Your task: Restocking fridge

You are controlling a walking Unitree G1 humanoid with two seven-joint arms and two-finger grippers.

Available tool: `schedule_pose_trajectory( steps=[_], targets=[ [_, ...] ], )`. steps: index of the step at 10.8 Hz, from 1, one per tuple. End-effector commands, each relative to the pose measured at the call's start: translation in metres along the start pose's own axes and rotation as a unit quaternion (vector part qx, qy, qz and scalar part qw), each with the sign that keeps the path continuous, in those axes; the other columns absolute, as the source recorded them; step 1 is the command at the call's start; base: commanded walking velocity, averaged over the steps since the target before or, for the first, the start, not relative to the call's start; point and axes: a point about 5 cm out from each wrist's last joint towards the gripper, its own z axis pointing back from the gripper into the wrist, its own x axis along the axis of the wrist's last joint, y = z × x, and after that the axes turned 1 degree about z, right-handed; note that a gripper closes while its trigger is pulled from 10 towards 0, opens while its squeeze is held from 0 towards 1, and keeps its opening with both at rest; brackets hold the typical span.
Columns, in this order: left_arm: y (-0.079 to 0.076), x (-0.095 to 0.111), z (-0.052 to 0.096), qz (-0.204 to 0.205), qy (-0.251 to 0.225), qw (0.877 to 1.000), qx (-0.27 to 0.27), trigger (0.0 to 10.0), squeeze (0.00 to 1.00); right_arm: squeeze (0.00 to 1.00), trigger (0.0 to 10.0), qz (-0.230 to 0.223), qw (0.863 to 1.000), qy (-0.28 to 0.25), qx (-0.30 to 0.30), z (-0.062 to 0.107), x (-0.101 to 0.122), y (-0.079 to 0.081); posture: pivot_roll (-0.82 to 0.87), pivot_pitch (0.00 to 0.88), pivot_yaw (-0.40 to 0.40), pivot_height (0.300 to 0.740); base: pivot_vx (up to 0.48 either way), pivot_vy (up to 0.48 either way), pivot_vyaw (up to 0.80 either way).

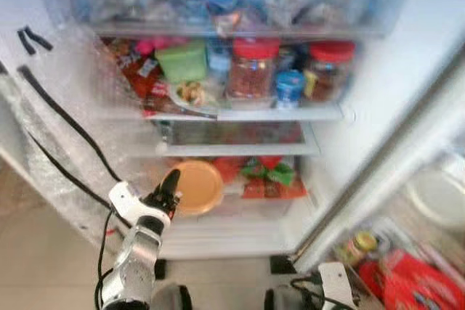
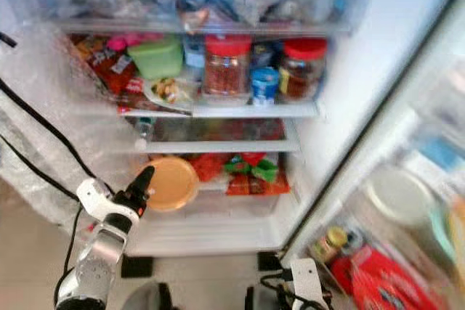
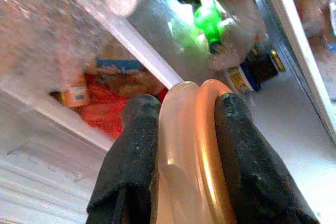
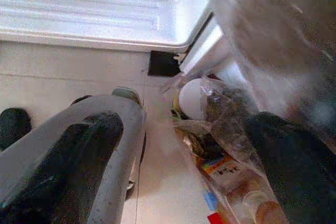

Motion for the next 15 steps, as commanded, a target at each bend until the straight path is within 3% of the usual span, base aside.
schedule_pose_trajectory(
  steps=[1,10,15],
  targets=[
    [-0.0027,-0.0002,-0.0013,-0.002,-0.004,1.000,-0.006,10.0,0.00,0.00,10.0,-0.001,0.996,0.090,0.006,0.0120,-0.0474,0.0049,-0.17,0.100,0.001,0.635,0.000,0.000,0.00],
    [-0.0124,0.0011,-0.0076,-0.006,0.001,0.999,-0.034,10.0,0.00,0.00,10.0,-0.002,0.996,0.092,0.008,0.0123,-0.0485,0.0055,-0.16,0.103,0.003,0.635,0.000,0.000,0.00],
    [-0.0122,0.0009,-0.0075,-0.007,0.003,0.999,-0.034,10.0,0.00,0.00,10.0,-0.001,0.996,0.093,0.010,0.0123,-0.0484,0.0059,-0.16,0.102,0.003,0.635,0.282,0.000,0.00]
  ],
)
